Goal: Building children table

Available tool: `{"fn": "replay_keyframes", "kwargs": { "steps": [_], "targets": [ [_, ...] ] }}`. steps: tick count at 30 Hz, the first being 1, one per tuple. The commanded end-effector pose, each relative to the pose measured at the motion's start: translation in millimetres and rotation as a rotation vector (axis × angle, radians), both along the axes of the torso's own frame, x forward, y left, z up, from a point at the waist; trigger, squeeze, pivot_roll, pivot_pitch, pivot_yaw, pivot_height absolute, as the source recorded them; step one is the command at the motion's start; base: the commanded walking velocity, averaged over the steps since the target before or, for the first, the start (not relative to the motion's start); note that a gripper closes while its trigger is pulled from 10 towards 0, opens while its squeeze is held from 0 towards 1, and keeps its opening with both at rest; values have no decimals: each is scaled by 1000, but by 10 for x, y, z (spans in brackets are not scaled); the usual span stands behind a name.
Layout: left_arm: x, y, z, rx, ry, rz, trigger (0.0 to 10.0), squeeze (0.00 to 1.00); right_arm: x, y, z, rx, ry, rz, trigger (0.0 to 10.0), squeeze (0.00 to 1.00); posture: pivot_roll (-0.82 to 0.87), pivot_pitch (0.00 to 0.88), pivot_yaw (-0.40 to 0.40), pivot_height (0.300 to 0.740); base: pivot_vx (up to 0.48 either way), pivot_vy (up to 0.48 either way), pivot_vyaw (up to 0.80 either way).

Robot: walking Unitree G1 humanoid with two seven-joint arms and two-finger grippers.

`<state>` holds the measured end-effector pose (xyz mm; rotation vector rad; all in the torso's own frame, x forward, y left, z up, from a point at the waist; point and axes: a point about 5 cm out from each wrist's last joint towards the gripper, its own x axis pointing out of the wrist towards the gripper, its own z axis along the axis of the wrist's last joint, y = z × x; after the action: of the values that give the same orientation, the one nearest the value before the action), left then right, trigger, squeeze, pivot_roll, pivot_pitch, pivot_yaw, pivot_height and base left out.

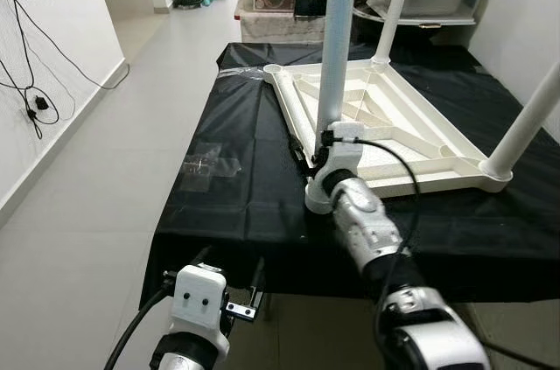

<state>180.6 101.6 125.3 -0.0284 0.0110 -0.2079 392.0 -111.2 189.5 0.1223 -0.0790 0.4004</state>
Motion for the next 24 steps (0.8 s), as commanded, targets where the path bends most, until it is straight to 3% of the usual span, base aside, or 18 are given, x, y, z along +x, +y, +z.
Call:
{"fn": "replay_keyframes", "kwargs": {
  "steps": [1, 6, 14, 15, 16, 17, 24],
  "targets": [
    [-8, -2, -39, 6, 17, -4, 10000, 0, 41, 14, 145, 8, -55, 66, 10000, 0, 104, 58, -20, 740, 0, 0, 0],
    [-13, -4, -34, 10, 14, -4, 10000, 0, 113, -91, 212, -19, -57, 91, 10000, 0, 113, 60, -23, 740, 0, 0, 0],
    [-24, -7, -27, 11, 14, -3, 10000, 0, 157, -26, 365, -62, -100, 143, 10000, 0, 118, 65, -22, 740, 0, 0, 0],
    [-24, -8, -28, 11, 14, -3, 10000, 0, 164, -18, 387, -82, -111, 137, 6941, 0, 118, 65, -22, 740, 0, 0, 0],
    [-24, -8, -28, 11, 14, -3, 10000, 0, 164, -18, 387, -82, -111, 137, 6941, 0, 118, 65, -22, 740, 0, 0, 0],
    [-25, -8, -28, 11, 14, -3, 10000, 0, 170, -15, 387, -90, -109, 140, 0, 0, 118, 65, -22, 740, 0, 0, 0],
    [-26, -16, -31, 12, 13, -2, 10000, 0, 158, 21, 323, -104, -101, 178, 0, 0, 117, 57, -29, 740, 0, 0, 0]
  ]
}}
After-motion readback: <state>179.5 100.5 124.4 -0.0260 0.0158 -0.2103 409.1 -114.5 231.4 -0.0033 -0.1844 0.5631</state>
